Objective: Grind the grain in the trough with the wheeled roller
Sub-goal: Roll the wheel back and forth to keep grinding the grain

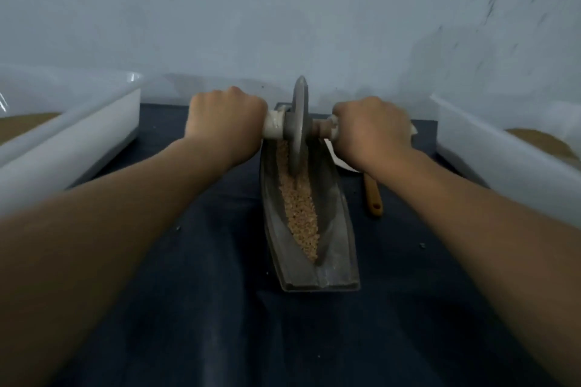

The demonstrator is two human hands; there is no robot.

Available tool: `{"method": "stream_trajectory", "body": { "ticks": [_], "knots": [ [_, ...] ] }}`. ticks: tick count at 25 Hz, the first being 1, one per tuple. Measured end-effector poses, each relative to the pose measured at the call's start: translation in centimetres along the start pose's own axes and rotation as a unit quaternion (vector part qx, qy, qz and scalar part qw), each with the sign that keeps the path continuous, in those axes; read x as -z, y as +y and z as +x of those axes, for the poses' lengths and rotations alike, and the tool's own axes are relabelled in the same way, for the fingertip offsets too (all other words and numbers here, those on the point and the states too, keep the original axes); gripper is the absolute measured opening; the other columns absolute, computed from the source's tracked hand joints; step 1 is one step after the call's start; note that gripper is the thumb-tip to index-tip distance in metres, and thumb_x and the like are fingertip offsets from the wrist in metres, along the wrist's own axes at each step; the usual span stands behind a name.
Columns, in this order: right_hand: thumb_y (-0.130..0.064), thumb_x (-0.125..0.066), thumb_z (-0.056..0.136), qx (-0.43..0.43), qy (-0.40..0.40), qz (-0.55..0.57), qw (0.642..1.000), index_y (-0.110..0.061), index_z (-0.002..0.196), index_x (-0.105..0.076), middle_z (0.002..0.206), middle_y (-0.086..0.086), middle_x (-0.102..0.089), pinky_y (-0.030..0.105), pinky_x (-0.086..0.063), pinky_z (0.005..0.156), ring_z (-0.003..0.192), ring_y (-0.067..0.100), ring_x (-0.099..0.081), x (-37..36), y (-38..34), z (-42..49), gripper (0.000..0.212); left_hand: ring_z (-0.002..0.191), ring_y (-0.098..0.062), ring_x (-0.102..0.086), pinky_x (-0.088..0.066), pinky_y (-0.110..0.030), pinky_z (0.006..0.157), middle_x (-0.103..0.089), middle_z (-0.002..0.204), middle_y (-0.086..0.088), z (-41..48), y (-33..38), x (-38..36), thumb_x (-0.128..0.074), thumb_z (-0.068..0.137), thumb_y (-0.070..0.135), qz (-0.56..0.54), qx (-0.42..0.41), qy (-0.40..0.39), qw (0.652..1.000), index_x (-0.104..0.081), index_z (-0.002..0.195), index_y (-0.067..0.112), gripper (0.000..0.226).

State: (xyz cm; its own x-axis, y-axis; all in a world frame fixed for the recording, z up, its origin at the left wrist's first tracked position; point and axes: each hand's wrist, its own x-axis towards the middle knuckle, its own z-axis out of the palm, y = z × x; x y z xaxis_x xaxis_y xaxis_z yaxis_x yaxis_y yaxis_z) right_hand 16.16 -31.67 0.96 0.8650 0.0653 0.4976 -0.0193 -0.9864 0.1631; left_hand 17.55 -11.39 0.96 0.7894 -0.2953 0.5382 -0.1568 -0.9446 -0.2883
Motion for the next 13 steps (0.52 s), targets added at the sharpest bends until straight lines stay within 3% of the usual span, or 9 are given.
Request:
{"method": "stream_trajectory", "body": {
  "ticks": [2, 3, 6, 8, 11, 13],
  "knots": [
    [-0.024, -0.06, 0.088, -0.01, -0.026, 0.015, 0.999, -0.025, 0.085, -0.056, 0.079, 0.002, -0.057, 0.031, -0.035, 0.057, 0.069, 0.025, -0.05, 0.1, 0.2, -0.4, 0.006, 0.073, -0.032, -0.061, -0.035, -0.033, 0.057, -0.051, 0.075, -0.005, 0.1, 0.3, 0.7, -0.058, 0.088, 0.018, 0.017, -0.013, -0.008, 1.0, -0.062, 0.095, 0.02, 0.008],
    [-0.027, -0.062, 0.087, 0.001, -0.024, 0.013, 1.0, -0.026, 0.083, -0.053, 0.074, 0.0, -0.054, 0.03, -0.033, 0.055, 0.065, 0.024, -0.048, 0.5, 0.5, -1.7, 0.009, 0.067, -0.03, -0.058, -0.032, -0.032, 0.054, -0.046, 0.069, -0.002, -1.0, 0.1, 1.3, -0.059, 0.087, 0.02, 0.029, -0.033, -0.005, 0.999, -0.059, 0.091, 0.02, 0.004],
    [-0.038, -0.056, 0.073, 0.094, 0.077, -0.004, 0.993, -0.03, 0.071, -0.039, 0.054, -0.009, -0.032, 0.021, -0.014, 0.047, 0.044, 0.017, -0.029, 2.7, 2.0, -6.9, 0.018, 0.041, -0.024, -0.036, -0.016, -0.021, 0.047, -0.018, 0.057, 0.007, -5.7, -1.8, 3.0, -0.062, 0.074, 0.036, 0.017, -0.12, 0.042, 0.992, -0.036, 0.072, 0.028, 0.027],
    [-0.042, -0.043, 0.066, 0.145, 0.111, 0.023, 0.983, -0.032, 0.069, -0.036, 0.05, -0.011, -0.025, 0.017, -0.013, 0.049, 0.039, 0.018, -0.029, 4.0, 3.1, -8.9, 0.013, 0.035, -0.024, -0.03, -0.012, -0.016, 0.048, -0.013, 0.056, 0.009, -7.1, -3.8, 3.6, -0.055, 0.062, 0.047, -0.009, -0.142, 0.085, 0.986, -0.033, 0.066, 0.033, 0.026],
    [-0.036, -0.056, 0.067, 0.104, 0.083, -0.005, 0.991, -0.03, 0.067, -0.036, 0.05, -0.008, -0.031, 0.018, -0.018, 0.049, 0.041, 0.019, -0.034, 2.8, 2.5, -7.5, 0.021, 0.041, -0.018, -0.023, -0.012, -0.016, 0.05, -0.024, 0.052, 0.008, -6.1, -3.2, 2.1, -0.061, 0.065, 0.046, 0.016, -0.087, 0.041, 0.995, -0.049, 0.063, 0.031, 0.019],
    [-0.03, -0.067, 0.077, 0.036, 0.049, -0.032, 0.998, -0.027, 0.072, -0.048, 0.059, -0.005, -0.042, 0.023, -0.02, 0.048, 0.05, 0.019, -0.039, 1.3, 1.0, -4.2, 0.02, 0.048, -0.023, -0.042, -0.023, -0.023, 0.049, -0.042, 0.059, 0.001, -3.6, -1.7, 0.4, -0.063, 0.079, 0.036, 0.031, -0.045, 0.016, 0.998, -0.06, 0.074, 0.028, 0.011]
  ]
}}
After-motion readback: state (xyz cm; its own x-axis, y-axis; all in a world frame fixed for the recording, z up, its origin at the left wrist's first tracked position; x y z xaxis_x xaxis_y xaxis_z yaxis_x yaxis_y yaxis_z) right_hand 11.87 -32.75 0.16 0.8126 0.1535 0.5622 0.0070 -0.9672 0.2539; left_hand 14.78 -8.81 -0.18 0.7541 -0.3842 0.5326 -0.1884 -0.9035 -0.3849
